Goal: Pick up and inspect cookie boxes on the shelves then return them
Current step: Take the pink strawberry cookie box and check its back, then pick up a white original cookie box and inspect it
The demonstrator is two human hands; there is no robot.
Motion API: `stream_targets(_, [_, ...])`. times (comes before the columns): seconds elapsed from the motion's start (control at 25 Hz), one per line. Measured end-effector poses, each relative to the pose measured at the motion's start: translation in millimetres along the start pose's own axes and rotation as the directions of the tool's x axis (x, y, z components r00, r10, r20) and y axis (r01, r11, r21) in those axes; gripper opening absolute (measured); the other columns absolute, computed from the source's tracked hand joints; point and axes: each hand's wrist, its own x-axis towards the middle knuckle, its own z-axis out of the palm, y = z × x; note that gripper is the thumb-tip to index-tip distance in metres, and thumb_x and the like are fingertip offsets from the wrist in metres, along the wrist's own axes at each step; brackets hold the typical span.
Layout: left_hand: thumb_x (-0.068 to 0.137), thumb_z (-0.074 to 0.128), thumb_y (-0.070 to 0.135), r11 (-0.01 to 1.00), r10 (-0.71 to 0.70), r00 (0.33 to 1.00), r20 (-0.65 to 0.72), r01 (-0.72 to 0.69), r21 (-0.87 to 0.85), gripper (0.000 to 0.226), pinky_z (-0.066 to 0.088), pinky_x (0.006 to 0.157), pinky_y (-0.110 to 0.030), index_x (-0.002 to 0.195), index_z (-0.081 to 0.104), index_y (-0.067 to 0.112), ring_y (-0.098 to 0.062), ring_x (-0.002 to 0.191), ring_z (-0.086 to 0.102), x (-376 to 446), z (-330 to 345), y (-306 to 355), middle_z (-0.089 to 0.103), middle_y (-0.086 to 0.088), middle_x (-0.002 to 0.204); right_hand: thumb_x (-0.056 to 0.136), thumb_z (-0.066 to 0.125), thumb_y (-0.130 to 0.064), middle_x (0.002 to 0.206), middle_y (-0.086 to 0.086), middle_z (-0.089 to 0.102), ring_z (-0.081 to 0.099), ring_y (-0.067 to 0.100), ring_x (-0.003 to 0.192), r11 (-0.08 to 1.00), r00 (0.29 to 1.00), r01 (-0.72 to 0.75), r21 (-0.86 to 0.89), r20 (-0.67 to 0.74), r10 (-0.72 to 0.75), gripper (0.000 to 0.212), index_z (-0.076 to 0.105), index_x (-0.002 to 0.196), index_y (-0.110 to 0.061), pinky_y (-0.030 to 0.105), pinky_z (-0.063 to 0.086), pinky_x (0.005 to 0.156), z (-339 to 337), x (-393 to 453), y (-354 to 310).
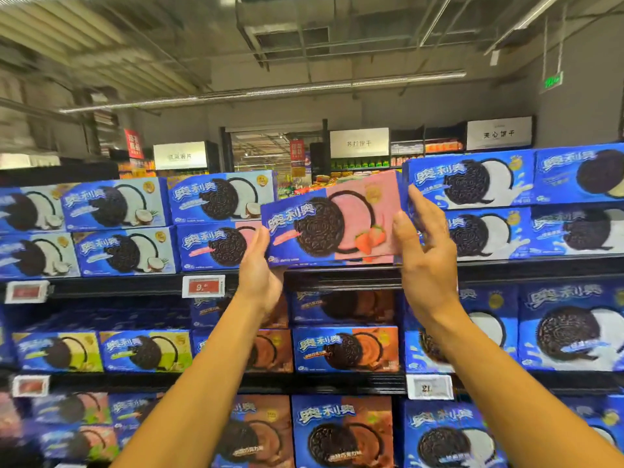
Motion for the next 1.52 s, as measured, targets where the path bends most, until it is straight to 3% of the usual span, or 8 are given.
stream_targets(0.2, [0.105, 0.043, 0.027, 0.847, 0.317, 0.948, 0.020, -0.293, 0.443, 0.037, 0.053, 0.097, -0.035, 0.141, 0.047, 0.018, -0.012, 0.120, 0.061, -12.5, 20.0, 7.1, 0.055, -0.004, 0.142, 0.107, 0.041, -0.014, 0.111, -0.014, 0.057, 0.058, -0.021, 0.092, 0.983, 0.982, -0.153, 0.105, -0.099, 0.163, 0.021, 0.048, 0.127, -0.017, 0.009, 0.048, 0.081, -2.6, 37.4, 44.2])
stream_targets(0.32, [0.100, 0.052, 0.028, 0.707, 0.458, 0.873, 0.168, -0.473, 0.527, 0.027, 0.056, 0.081, -0.022, 0.124, 0.052, 0.040, 0.001, 0.105, 0.066, -21.2, 34.1, 22.9, 0.064, 0.014, 0.125, 0.108, 0.035, -0.019, 0.091, 0.004, 0.065, 0.068, 0.007, 0.082, 0.958, 0.964, -0.250, 0.140, -0.058, 0.260, 0.029, 0.050, 0.131, -0.010, 0.039, 0.062, 0.066, 7.6, 55.7, 57.8])
stream_targets(0.44, [0.101, 0.053, 0.019, 0.499, 0.562, 0.784, 0.263, -0.575, 0.648, 0.035, 0.050, 0.096, -0.019, 0.135, 0.049, 0.028, 0.000, 0.111, 0.057, -6.3, 45.3, 42.6, 0.050, -0.003, 0.132, 0.106, 0.039, -0.015, 0.112, 0.022, 0.061, 0.056, 0.034, 0.109, 0.978, 0.986, -0.153, -0.139, -0.093, 0.141, 0.029, 0.061, 0.119, -0.001, 0.042, 0.045, 0.098, 17.2, 74.0, 63.8])
stream_targets(0.56, [0.101, 0.053, 0.021, 0.443, 0.550, 0.809, 0.206, -0.492, 0.750, 0.038, 0.049, 0.085, -0.012, 0.139, 0.053, 0.017, -0.004, 0.103, 0.054, 24.1, 53.8, 55.0, 0.044, -0.004, 0.120, 0.102, 0.050, -0.020, 0.108, 0.014, 0.055, 0.046, 0.011, 0.097, 0.973, 0.995, -0.074, -0.220, -0.083, 0.057, 0.024, 0.066, 0.110, -0.005, 0.031, 0.038, 0.090, 22.1, 92.5, 59.0])
stream_targets(0.64, [0.101, 0.054, 0.021, 0.394, 0.530, 0.826, 0.193, -0.441, 0.806, 0.037, 0.050, 0.092, -0.023, 0.137, 0.057, 0.014, -0.005, 0.102, 0.056, 42.7, 55.4, 54.5, 0.052, -0.004, 0.119, 0.100, 0.053, -0.023, 0.104, 0.008, 0.052, 0.041, -0.002, 0.079, 0.963, 0.997, -0.058, -0.261, -0.066, 0.043, 0.018, 0.066, 0.104, -0.012, 0.024, 0.032, 0.075, 23.0, 103.9, 56.3])
stream_targets(0.8, [0.095, 0.062, 0.018, 0.417, 0.488, 0.865, 0.114, -0.346, 0.841, 0.036, 0.052, 0.096, -0.045, 0.131, 0.061, 0.010, -0.021, 0.110, 0.064, 68.2, 47.6, 39.7, 0.068, -0.008, 0.121, 0.097, 0.059, -0.027, 0.104, 0.011, 0.061, 0.047, 0.013, 0.087, 0.905, 0.992, -0.090, -0.416, -0.115, 0.046, 0.021, 0.072, 0.108, -0.015, 0.026, 0.029, 0.071, 19.2, 115.3, 65.6])
stream_targets(1.12, [0.094, 0.063, 0.023, 0.096, 0.490, 0.839, 0.237, -0.322, 0.942, 0.023, 0.048, 0.085, -0.039, 0.111, 0.063, 0.008, -0.026, 0.099, 0.059, 83.5, 41.5, 29.2, 0.061, -0.010, 0.109, 0.096, 0.064, -0.034, 0.115, 0.016, 0.060, 0.056, 0.033, 0.108, 0.823, 0.981, -0.149, -0.548, -0.185, 0.055, 0.035, 0.070, 0.124, -0.014, 0.034, 0.039, 0.082, 22.1, 114.2, 79.7])
stream_targets(1.52, [0.089, 0.071, 0.032, 0.063, 0.404, 0.862, 0.307, -0.361, 0.930, 0.042, 0.051, 0.085, -0.039, 0.123, 0.054, 0.015, -0.022, 0.104, 0.057, 84.8, 35.8, 26.0, 0.051, -0.007, 0.118, 0.094, 0.063, -0.041, 0.106, 0.007, 0.072, 0.062, 0.032, 0.097, 0.707, 0.990, -0.097, -0.700, -0.141, -0.004, 0.029, 0.070, 0.112, -0.020, 0.033, 0.038, 0.072, 26.2, 119.7, 80.9])
